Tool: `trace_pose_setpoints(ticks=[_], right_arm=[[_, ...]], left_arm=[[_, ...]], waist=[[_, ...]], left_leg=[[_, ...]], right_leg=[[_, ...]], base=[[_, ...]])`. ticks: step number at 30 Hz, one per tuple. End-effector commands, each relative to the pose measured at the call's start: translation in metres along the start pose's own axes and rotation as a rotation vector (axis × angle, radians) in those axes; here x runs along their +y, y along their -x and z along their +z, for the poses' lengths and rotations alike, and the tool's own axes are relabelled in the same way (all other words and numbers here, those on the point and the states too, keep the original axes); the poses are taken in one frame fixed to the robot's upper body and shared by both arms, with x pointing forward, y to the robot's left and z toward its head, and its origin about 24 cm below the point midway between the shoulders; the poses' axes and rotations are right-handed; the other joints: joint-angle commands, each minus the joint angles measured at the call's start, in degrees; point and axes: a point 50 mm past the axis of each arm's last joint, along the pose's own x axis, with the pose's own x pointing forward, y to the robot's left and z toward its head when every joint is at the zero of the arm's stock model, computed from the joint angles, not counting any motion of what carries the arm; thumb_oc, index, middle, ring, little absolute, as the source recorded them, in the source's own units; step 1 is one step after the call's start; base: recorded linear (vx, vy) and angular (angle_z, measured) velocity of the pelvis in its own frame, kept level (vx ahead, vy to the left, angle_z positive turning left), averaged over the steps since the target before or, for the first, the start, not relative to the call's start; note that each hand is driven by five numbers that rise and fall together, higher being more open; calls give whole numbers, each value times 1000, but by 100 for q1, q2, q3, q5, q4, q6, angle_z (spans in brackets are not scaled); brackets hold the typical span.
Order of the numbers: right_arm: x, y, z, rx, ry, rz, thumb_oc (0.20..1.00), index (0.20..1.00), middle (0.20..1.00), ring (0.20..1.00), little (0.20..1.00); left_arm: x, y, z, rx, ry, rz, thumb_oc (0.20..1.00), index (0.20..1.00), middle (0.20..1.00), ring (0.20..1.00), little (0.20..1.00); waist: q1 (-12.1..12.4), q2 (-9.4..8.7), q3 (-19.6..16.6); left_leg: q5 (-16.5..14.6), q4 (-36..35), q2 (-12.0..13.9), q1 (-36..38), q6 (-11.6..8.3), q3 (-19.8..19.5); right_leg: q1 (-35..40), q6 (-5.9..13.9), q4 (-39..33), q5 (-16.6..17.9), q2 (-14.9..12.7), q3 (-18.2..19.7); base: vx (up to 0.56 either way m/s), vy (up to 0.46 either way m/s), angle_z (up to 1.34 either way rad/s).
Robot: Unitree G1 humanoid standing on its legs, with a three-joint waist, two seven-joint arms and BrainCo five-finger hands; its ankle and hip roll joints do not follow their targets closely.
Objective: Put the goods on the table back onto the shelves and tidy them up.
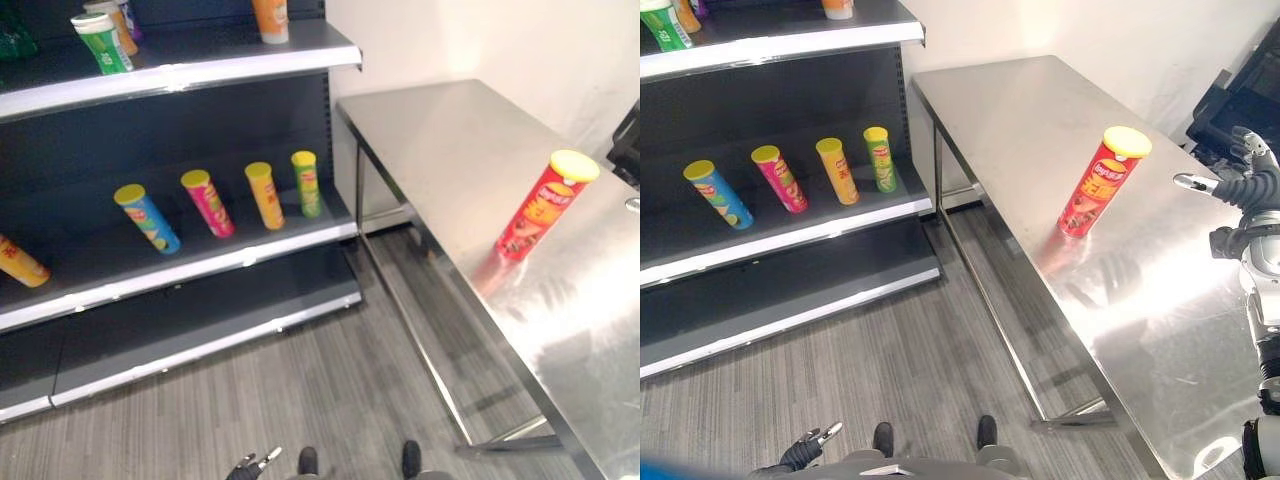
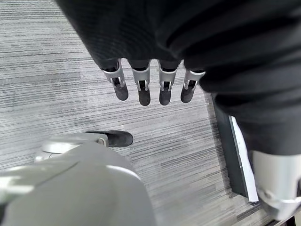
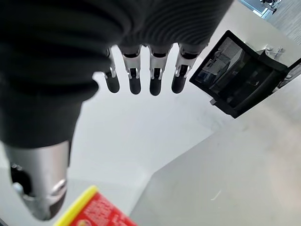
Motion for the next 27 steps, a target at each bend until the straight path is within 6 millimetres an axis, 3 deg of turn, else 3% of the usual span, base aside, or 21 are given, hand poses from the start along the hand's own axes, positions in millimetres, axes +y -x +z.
trace_pose_setpoints(ticks=[1,8,13,19,27], right_arm=[[-12,-15,35,-116,3,-24,1000,1000,1000,1000,1000],[21,-38,61,-156,10,114,1000,1000,1000,1000,1000],[32,-52,70,-131,74,133,1000,1000,1000,1000,1000],[31,-68,72,-47,201,89,1000,1000,1000,1000,1000],[47,-75,64,47,198,99,1000,1000,1000,1000,1000]], left_arm=[[12,-3,14,-15,-107,5,1000,1000,1000,1000,1000],[9,-5,24,-49,-194,-37,1000,1000,1000,1000,1000],[0,-7,40,-108,-195,-62,1000,1000,1000,1000,1000],[-4,-7,38,-99,-177,-70,1000,1000,1000,1000,1000],[-7,-7,26,-50,-223,-88,1000,1000,1000,1000,1000]], waist=[[208,-349,-82],[160,-327,-135],[160,-283,-180],[226,-231,-269],[372,-148,-336]], left_leg=[[-551,68,-25,269,-154,193],[-623,68,20,444,-144,490],[-636,68,19,467,-133,465],[-639,68,27,492,-133,386],[-619,68,43,498,-138,268]], right_leg=[[-105,158,98,-81,-215,-146],[-156,170,98,-38,-148,123],[-130,150,98,-37,-161,152],[-28,107,98,-97,-157,60],[97,78,98,-154,-144,-106]], base=[[13,-13,-4],[25,2,-20],[20,6,-11],[34,-14,4],[36,-20,11]])
